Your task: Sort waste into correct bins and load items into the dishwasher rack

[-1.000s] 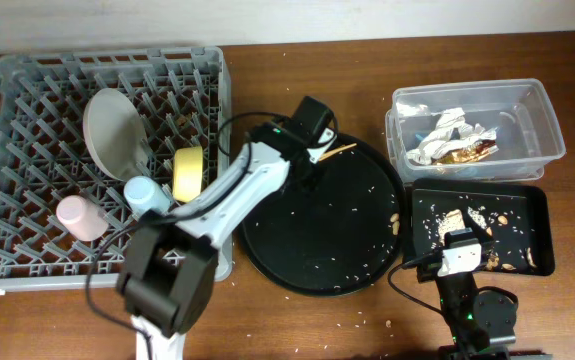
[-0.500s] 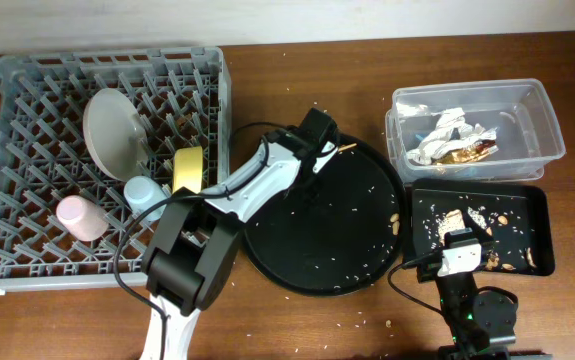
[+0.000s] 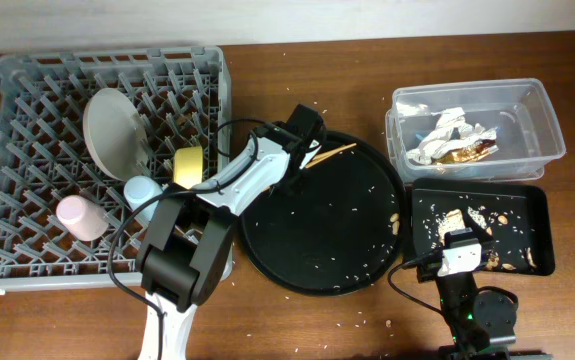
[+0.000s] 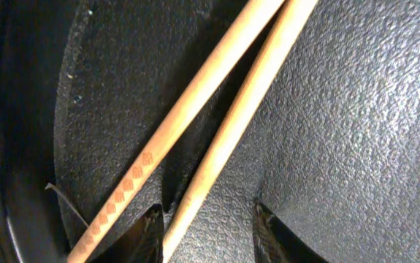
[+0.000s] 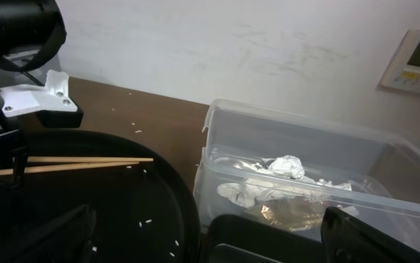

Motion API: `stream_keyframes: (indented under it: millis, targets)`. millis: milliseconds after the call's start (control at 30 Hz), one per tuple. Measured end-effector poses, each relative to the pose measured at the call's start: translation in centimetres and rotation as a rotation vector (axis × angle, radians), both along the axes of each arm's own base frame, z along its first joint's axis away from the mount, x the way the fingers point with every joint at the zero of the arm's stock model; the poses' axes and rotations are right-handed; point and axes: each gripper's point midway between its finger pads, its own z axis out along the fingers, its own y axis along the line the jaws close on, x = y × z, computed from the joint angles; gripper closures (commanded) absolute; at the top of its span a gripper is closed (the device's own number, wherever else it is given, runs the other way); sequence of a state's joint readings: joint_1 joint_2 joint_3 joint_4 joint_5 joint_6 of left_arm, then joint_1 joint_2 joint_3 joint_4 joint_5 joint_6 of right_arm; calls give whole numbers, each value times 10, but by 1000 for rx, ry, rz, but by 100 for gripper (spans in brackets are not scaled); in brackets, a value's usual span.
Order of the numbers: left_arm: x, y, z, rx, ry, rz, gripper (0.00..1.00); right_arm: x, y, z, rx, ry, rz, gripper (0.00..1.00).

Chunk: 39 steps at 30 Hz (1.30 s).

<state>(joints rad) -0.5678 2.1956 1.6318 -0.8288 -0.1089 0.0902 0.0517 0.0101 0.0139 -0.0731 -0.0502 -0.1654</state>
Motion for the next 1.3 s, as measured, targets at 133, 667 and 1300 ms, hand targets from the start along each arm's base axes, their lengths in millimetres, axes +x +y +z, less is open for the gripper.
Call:
stream_keyframes:
  millis: [133,667,1300]
  targets:
    - [-3,-3,-1,-25,2,-5,100,0,0,0,0,0,0,2]
    - [22,94,215,-10,-68,462,100,0,0,0,0,0,0,2]
    - [-16,20,122,-41,132,200,100,0,0,0,0,1,0,2]
